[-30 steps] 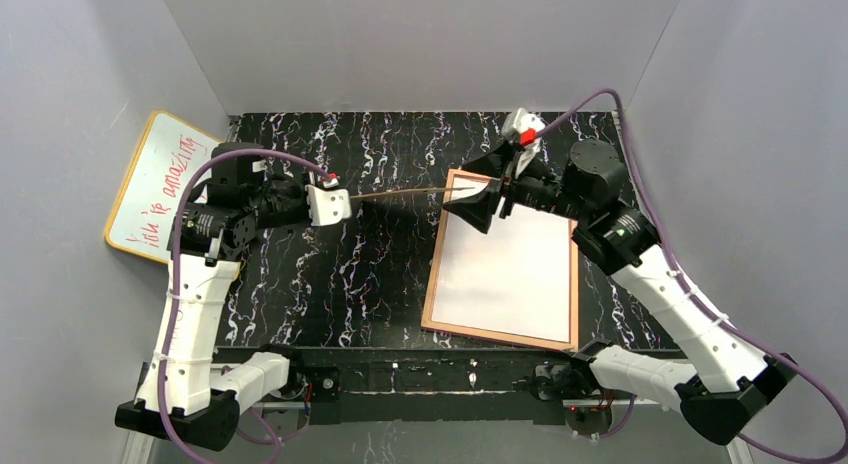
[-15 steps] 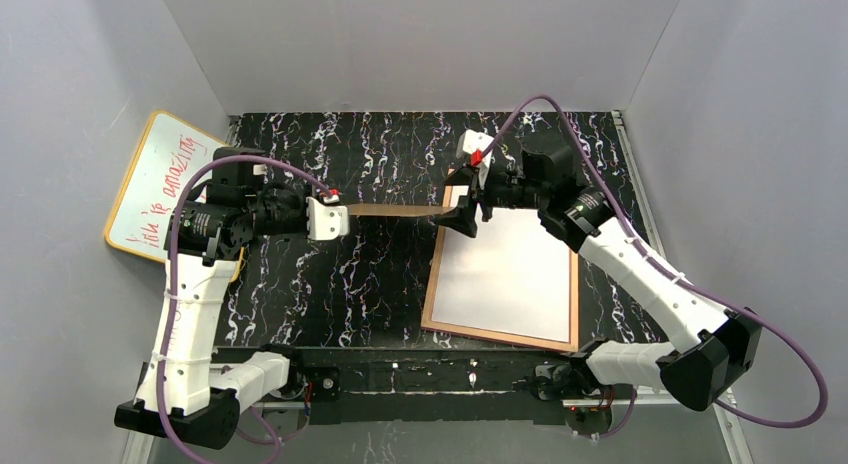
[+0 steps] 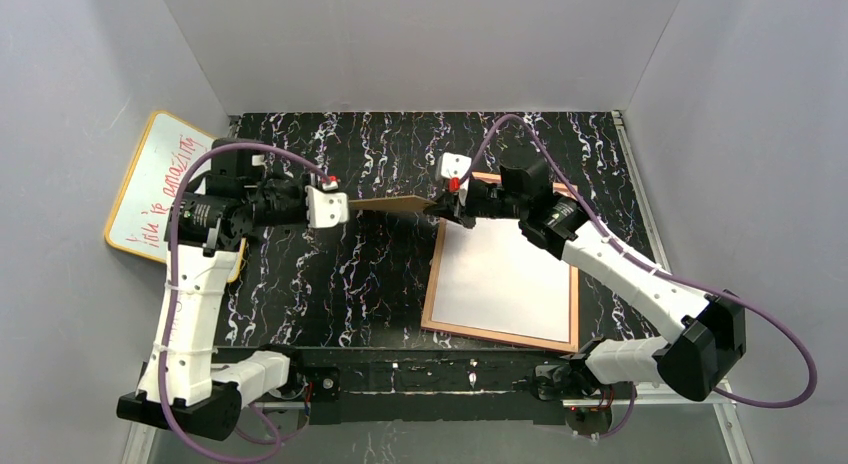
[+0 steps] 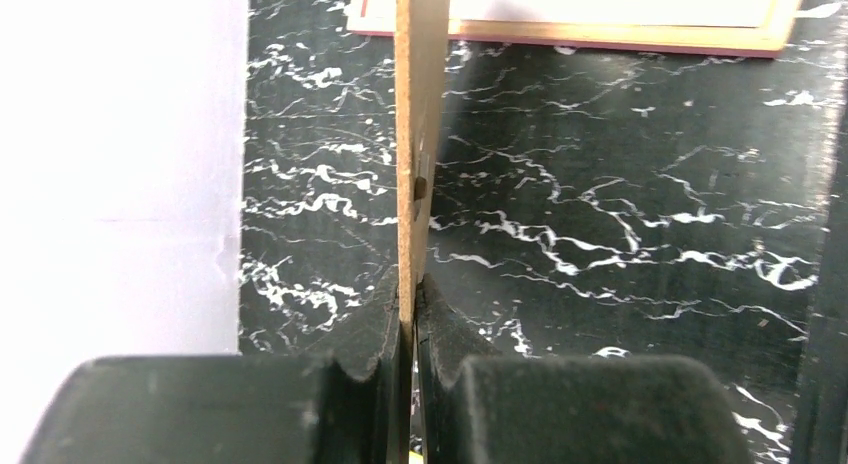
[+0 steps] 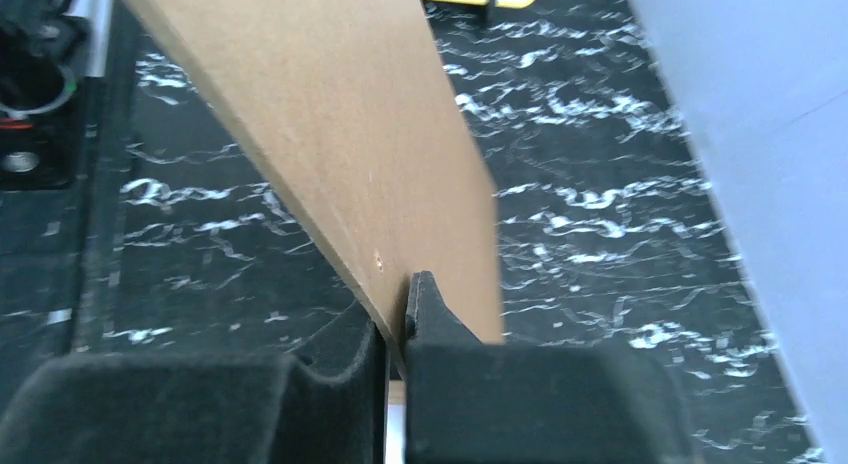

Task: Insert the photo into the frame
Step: Turn over the photo frame item at the center of the board.

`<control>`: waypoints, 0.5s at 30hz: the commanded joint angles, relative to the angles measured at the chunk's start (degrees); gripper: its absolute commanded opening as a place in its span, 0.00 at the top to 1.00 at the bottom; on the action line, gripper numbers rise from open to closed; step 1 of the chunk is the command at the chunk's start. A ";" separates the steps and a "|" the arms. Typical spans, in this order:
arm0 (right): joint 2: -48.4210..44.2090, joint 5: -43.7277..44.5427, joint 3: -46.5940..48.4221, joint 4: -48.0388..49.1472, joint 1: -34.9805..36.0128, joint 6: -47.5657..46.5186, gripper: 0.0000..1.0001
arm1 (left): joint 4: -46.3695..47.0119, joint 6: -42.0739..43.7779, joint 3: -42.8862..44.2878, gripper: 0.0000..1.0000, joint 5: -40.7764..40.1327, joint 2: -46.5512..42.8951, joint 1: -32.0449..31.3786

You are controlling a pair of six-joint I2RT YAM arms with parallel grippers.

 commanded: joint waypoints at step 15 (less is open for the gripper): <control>-1.76 19.02 4.54 11.64 -5.09 39.80 0.99 | 38.15 -52.19 4.69 0.02 -12.89 3.81 -0.05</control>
